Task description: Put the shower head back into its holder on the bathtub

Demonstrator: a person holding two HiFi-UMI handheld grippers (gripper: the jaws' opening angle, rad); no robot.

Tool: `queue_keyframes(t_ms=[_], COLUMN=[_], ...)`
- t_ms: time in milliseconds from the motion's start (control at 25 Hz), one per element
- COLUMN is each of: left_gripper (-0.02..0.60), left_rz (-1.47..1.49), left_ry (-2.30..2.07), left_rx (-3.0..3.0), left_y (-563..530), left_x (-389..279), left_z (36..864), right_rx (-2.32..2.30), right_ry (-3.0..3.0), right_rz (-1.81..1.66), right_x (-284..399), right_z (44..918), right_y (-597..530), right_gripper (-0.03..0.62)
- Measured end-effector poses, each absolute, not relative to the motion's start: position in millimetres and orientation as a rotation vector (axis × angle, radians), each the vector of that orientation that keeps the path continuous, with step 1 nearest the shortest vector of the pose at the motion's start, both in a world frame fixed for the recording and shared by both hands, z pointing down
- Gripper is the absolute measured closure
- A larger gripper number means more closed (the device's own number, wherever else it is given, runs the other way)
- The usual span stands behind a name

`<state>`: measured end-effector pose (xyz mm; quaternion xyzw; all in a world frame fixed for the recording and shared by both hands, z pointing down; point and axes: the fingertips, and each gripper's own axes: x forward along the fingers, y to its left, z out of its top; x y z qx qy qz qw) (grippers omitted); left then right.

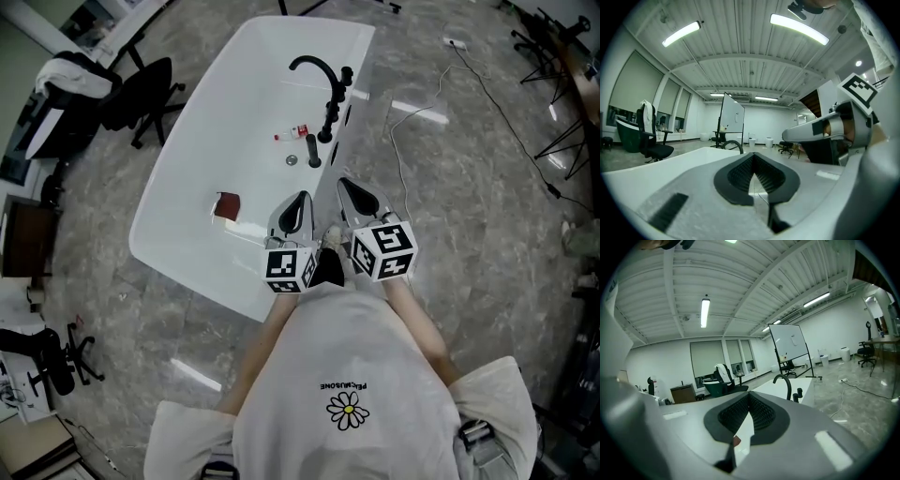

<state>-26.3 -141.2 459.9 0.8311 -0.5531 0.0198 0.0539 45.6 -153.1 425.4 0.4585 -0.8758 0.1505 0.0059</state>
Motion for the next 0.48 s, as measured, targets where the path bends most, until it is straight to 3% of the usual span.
queue_keyframes(t_ms=[480], left_gripper=[0.581], left_rz=[0.128], left_ry=[-1.666], left_rx=[2.549], left_y=[-113], left_x=[-26], left_z=[470], right_rx=[1.437], right_ry=[-2.765], right_rz=[0.446], right_x=[42], right_z=[420], right_y=[-132], right_gripper=[0.587])
